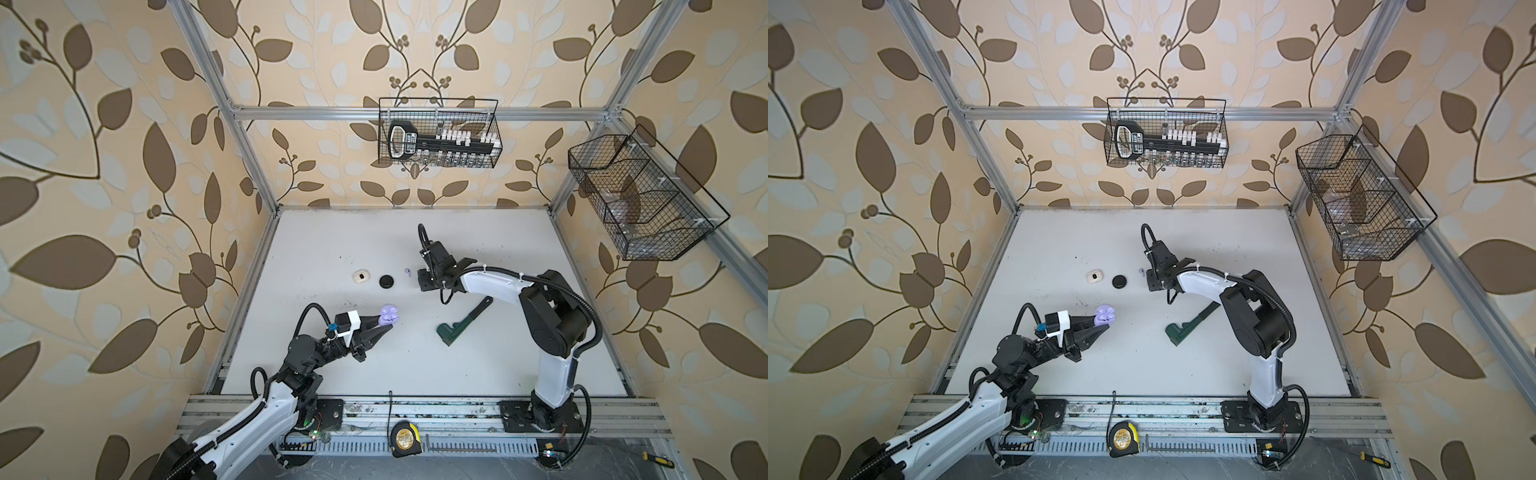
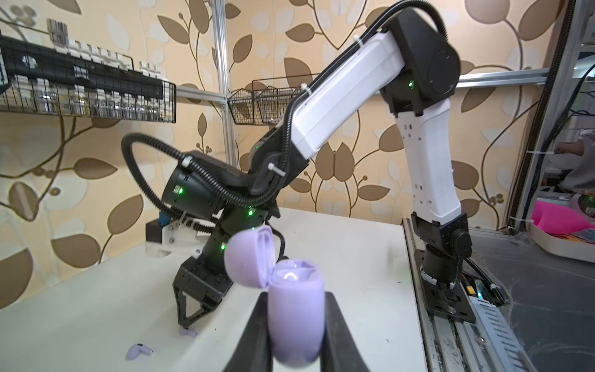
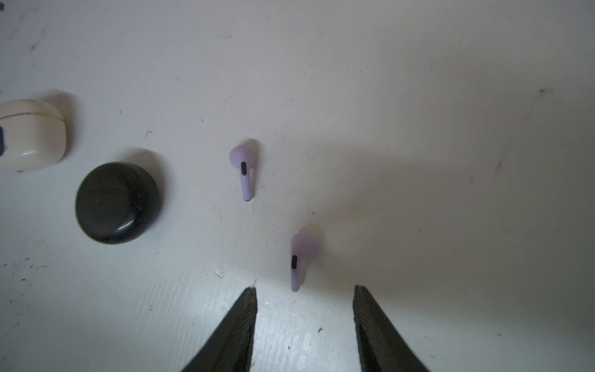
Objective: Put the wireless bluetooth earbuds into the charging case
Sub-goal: 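Move the right gripper over a lilac earbud and close on it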
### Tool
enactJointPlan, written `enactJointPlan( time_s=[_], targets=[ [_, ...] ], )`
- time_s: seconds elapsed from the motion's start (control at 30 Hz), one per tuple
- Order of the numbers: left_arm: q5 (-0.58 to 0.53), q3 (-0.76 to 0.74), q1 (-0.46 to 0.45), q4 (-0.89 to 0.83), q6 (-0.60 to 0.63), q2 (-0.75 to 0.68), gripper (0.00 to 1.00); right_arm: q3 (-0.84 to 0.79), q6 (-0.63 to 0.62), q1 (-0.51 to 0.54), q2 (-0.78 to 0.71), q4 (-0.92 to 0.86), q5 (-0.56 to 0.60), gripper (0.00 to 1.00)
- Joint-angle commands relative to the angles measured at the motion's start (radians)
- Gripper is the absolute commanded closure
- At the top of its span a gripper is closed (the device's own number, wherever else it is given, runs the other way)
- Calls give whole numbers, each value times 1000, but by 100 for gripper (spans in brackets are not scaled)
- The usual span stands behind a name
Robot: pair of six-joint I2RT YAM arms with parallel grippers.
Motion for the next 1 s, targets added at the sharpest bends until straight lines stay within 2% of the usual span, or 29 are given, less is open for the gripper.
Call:
enactJointPlan(
  time_s=[0.0,0.67,0.97],
  targets=[
    [33,-11,7,39,7,-48,100,65,-12,-2,43,-95,6,51],
    [51,-3,8,19,15,-50,100,199,-25,-9,200,-169,7,57],
    [41,-3,8,1,18,-60,100,194,-25,-13,210,-166,10,69]
  ],
)
